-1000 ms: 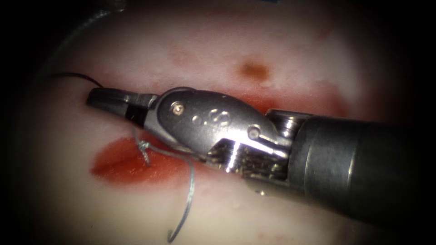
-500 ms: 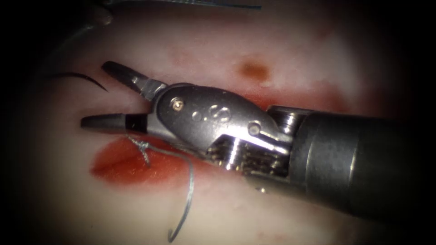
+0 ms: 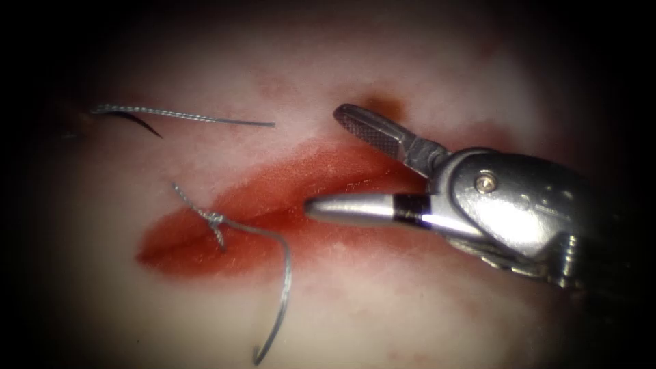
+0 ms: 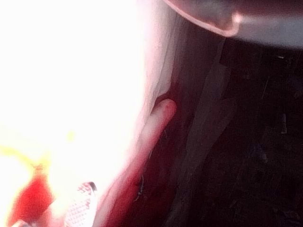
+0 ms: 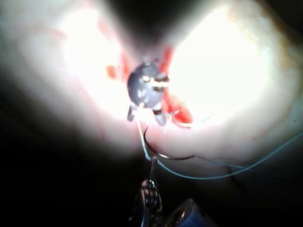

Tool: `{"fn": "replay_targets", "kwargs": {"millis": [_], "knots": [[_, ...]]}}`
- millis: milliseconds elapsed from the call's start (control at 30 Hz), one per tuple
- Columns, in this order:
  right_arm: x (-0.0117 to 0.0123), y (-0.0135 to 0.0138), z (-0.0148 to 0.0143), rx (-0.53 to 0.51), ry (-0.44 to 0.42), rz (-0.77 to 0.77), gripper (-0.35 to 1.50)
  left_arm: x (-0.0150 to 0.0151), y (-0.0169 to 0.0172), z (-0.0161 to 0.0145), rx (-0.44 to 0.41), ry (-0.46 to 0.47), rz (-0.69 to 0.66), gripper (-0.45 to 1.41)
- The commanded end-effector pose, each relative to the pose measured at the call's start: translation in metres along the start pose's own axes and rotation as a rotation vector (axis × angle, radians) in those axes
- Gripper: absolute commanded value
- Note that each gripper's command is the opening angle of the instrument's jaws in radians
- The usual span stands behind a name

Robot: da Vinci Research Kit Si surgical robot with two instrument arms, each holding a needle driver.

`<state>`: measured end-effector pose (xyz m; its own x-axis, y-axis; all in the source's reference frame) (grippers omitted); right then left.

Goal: Wound Closure
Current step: Cut the long suture end with the right tool, then grab the remaining suture end.

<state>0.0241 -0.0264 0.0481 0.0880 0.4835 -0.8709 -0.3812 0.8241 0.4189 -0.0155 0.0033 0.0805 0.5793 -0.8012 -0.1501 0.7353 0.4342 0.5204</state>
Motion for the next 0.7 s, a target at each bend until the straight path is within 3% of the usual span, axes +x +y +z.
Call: {"fn": "replay_targets", "kwargs": {"millis": [33,67,133,167,200,300,467,567,700], "knots": [[0.0009,0.0007,0.0000,-0.019,0.003,0.003,0.99,-0.0010,0.0000,-0.0006,0.006,0.000,0.006,0.44],[0.0010,0.0010,-0.0005,-0.027,0.002,0.005,1.01,-0.0009,-0.0001,-0.0004,0.015,0.010,0.010,0.67],[0.0010,0.0013,-0.0009,-0.033,0.001,0.007,1.04,-0.0010,-0.0005,-0.0002,0.031,-0.002,0.037,0.83],[0.0009,0.0015,-0.0010,-0.036,0.001,0.009,1.09,-0.0015,-0.0011,-0.0001,0.049,-0.025,0.124,1.06],[0.0009,0.0015,-0.0008,-0.038,0.001,0.009,1.19,-0.0016,-0.0015,0.0000,0.056,-0.032,0.148,1.13],[0.0008,0.0010,-0.0002,-0.052,0.002,0.014,1.26,-0.0017,-0.0028,0.0002,0.031,-0.082,0.239,1.30],[0.0007,-0.0001,0.0009,-0.042,0.003,0.026,1.28,-0.0018,-0.0052,-0.0003,-0.017,-0.132,0.535,1.36],[0.0006,-0.0007,0.0015,0.011,0.005,0.042,1.13,-0.0022,-0.0066,-0.0015,-0.006,-0.133,0.662,1.20],[0.0001,-0.0013,0.0022,0.029,0.008,0.065,1.14,-0.0027,-0.0085,-0.0025,-0.005,-0.143,0.824,1.15]]}}
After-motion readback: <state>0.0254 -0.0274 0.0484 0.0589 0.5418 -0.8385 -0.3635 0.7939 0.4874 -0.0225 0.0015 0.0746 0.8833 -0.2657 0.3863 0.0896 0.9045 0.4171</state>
